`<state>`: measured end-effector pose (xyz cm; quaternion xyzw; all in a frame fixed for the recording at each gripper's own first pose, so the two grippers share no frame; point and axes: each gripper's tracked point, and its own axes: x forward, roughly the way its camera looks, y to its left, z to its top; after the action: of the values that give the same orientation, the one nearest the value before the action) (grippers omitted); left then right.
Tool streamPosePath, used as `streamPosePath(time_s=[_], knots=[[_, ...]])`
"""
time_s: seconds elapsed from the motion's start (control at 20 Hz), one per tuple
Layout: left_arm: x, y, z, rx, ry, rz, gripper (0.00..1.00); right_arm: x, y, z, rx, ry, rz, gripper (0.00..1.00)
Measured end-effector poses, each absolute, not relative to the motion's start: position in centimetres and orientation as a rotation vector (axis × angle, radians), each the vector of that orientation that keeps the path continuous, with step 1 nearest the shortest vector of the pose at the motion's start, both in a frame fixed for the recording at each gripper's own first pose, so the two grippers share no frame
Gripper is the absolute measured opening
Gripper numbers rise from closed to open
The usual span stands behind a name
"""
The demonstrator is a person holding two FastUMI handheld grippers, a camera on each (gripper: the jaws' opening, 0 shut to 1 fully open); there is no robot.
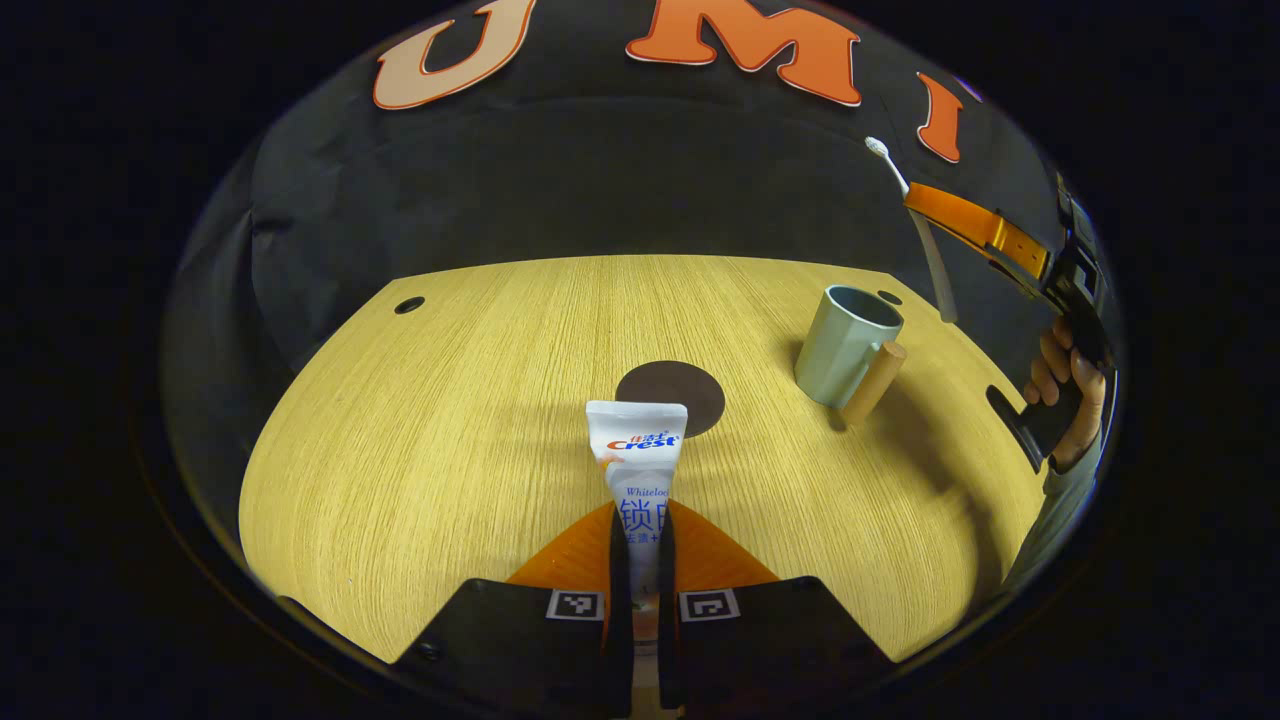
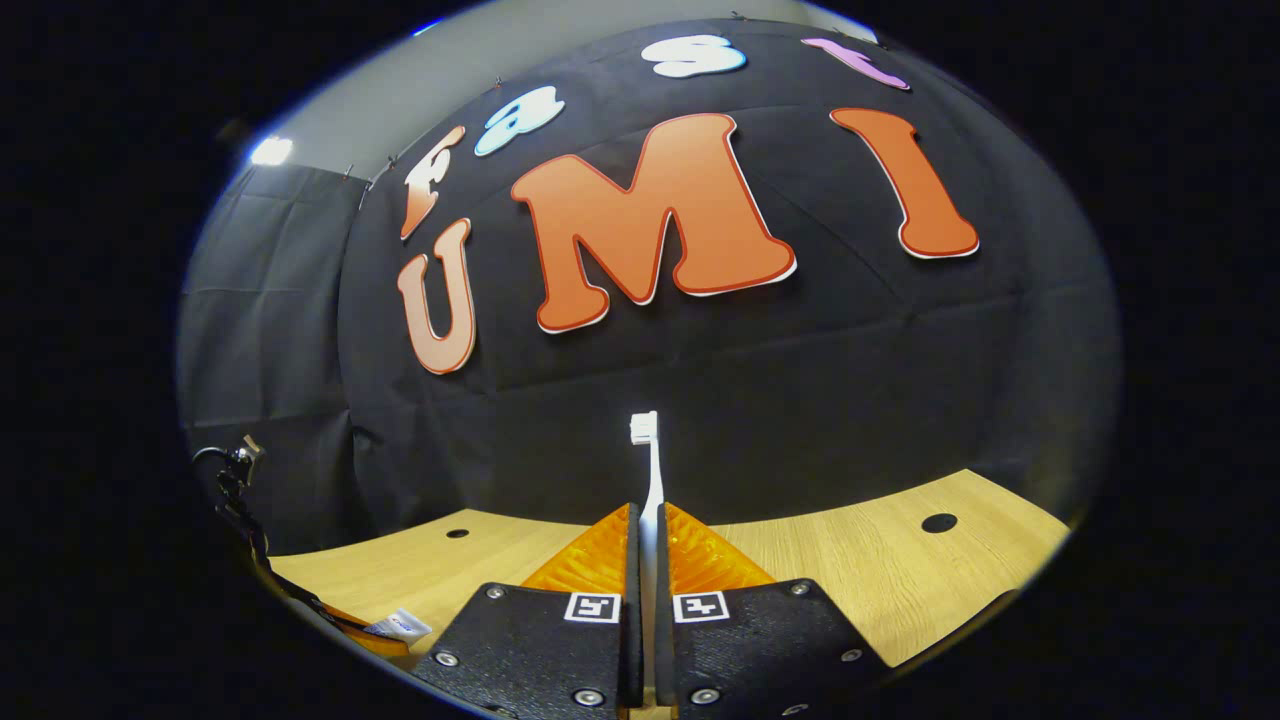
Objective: Put the toothbrush and toothpaste on the desktop into the cup, then pick up the cup and place it on the coaster on the desktop.
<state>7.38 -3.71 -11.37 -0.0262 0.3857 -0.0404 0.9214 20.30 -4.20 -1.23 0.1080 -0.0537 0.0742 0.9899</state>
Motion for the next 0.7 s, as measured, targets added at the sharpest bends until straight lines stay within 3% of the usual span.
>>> streamPosePath(time_s=[0.4,0.7], knots=[[7.3,-3.6,-11.4,-0.059,0.795,-0.064,0.13,22.7,-3.5,-0.9,0.209,-0.268,0.210,0.05],[7.2,-3.5,-9.8,-0.060,0.775,-0.050,0.13,23.7,-3.3,-2.6,0.158,-0.249,0.207,0.06]])
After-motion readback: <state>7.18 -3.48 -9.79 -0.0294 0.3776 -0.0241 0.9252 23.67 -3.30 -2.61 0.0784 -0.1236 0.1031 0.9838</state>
